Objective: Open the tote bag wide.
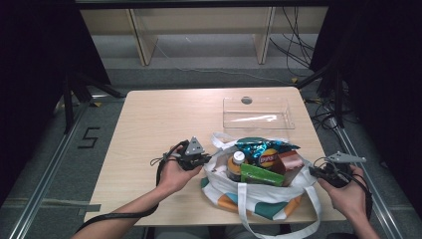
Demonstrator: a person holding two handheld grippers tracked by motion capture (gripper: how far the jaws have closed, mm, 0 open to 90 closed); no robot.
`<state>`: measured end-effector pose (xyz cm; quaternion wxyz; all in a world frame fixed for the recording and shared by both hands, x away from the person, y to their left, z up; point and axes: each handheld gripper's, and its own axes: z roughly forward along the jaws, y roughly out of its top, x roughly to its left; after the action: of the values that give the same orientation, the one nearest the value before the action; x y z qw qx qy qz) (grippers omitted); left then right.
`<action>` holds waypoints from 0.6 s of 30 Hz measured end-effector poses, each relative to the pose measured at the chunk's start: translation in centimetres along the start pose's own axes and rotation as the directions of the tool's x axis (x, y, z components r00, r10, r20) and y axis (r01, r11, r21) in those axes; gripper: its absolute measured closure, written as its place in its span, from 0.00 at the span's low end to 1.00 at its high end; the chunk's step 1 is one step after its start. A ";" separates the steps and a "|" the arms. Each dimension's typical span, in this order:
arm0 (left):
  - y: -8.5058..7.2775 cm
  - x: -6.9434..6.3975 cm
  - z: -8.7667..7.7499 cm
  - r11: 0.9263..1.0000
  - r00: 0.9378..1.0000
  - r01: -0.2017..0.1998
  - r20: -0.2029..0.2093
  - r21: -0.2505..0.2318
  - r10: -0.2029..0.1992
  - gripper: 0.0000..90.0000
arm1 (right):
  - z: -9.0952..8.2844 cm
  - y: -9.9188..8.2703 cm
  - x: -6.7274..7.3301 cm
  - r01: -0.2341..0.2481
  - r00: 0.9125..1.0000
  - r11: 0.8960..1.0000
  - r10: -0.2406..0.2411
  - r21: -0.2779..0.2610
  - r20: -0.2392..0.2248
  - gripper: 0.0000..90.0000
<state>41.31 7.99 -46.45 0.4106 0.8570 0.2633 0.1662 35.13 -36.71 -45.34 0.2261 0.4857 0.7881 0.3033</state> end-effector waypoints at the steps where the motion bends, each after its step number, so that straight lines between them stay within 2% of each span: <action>1: 0.0 0.0 0.1 1.000 1.000 0.005 0.003 -0.003 -0.005 0.96 | 0.0 0.0 0.4 -0.056 0.998 0.998 0.056 0.027 -0.002 0.96; 2: -0.1 0.0 0.1 1.000 1.000 0.017 0.002 -0.003 -0.017 0.96 | 0.0 0.0 0.4 -0.056 0.998 0.998 0.056 0.027 -0.002 0.96; 3: -0.1 0.1 0.0 1.000 1.000 0.011 0.004 -0.005 -0.011 0.96 | 0.2 0.1 0.6 -0.102 0.995 0.994 0.103 0.029 -0.013 0.96; 4: -0.1 0.1 0.0 1.000 1.000 0.011 0.004 -0.005 -0.011 0.96 | 0.2 0.0 0.2 -0.049 0.999 0.998 0.049 0.028 -0.008 0.96; 5: -0.2 0.0 0.0 0.999 1.000 0.029 0.008 -0.012 -0.029 0.96 | 0.2 0.0 0.2 -0.049 0.999 0.998 0.049 0.028 -0.008 0.96; 6: -0.2 0.1 -0.2 0.999 1.000 0.026 0.009 -0.026 -0.026 0.96 | 0.0 0.2 0.6 -0.102 0.995 0.994 0.103 0.032 -0.009 0.95; 7: -0.1 0.1 -0.3 0.999 0.999 0.032 0.010 -0.035 -0.032 0.94 | -0.1 0.2 0.2 -0.069 0.998 0.997 0.070 0.016 -0.012 0.94; 8: 0.0 0.0 -0.5 0.998 0.999 0.041 0.010 -0.052 -0.041 0.90 | -0.1 0.2 0.3 -0.078 0.997 0.997 0.078 -0.007 -0.010 0.91; 9: 0.1 0.1 -0.9 0.996 0.999 0.047 0.019 -0.077 -0.045 0.81 | -1.0 0.5 0.3 -0.112 0.994 0.991 0.112 -0.072 -0.004 0.85; 10: 0.2 0.0 -1.2 0.991 0.997 0.079 0.022 -0.108 -0.077 0.77 | -1.6 0.8 0.3 -0.129 0.992 0.986 0.129 -0.105 -0.013 0.82; 11: 0.3 0.1 -1.6 0.989 0.997 0.076 0.024 -0.123 -0.074 0.77 | -1.6 0.8 0.3 -0.129 0.992 0.986 0.129 -0.105 -0.013 0.82; 12: 0.4 0.2 -2.0 0.988 0.997 0.076 0.021 -0.134 -0.074 0.68 | -2.8 1.3 0.5 -0.177 0.984 0.967 0.177 -0.183 -0.020 0.75; 13: 0.5 0.4 -2.5 0.980 0.995 0.104 0.026 -0.168 -0.102 0.64 | -3.1 1.5 0.4 -0.164 0.986 0.964 0.163 -0.207 -0.021 0.74; 14: 0.5 0.4 -2.5 0.980 0.995 0.104 0.026 -0.168 -0.102 0.60 | -3.1 1.5 0.4 -0.164 0.986 0.964 0.163 -0.207 -0.021 0.74; 15: 0.5 0.5 -2.8 0.976 0.993 0.115 0.030 -0.187 -0.111 0.56 | -3.7 2.1 0.2 -0.150 0.988 0.945 0.151 -0.289 -0.019 0.69; 16: 0.5 0.6 -3.0 0.972 0.993 0.122 0.031 -0.201 -0.118 0.56 | -3.7 2.1 0.2 -0.150 0.988 0.945 0.151 -0.289 -0.019 0.69; 17: 0.5 0.6 -3.2 0.971 0.992 0.123 0.028 -0.207 -0.120 0.54 | -3.8 2.4 0.4 -0.164 0.986 0.937 0.166 -0.310 -0.022 0.66; 18: 0.5 0.7 -3.3 0.968 0.992 0.124 0.027 -0.218 -0.121 0.51 | -3.8 2.5 0.3 -0.148 0.989 0.933 0.149 -0.328 -0.022 0.65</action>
<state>40.39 10.14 -43.97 0.5139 0.7898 0.2929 0.1626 34.09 -36.57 -40.90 0.2815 0.4997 0.6871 0.4459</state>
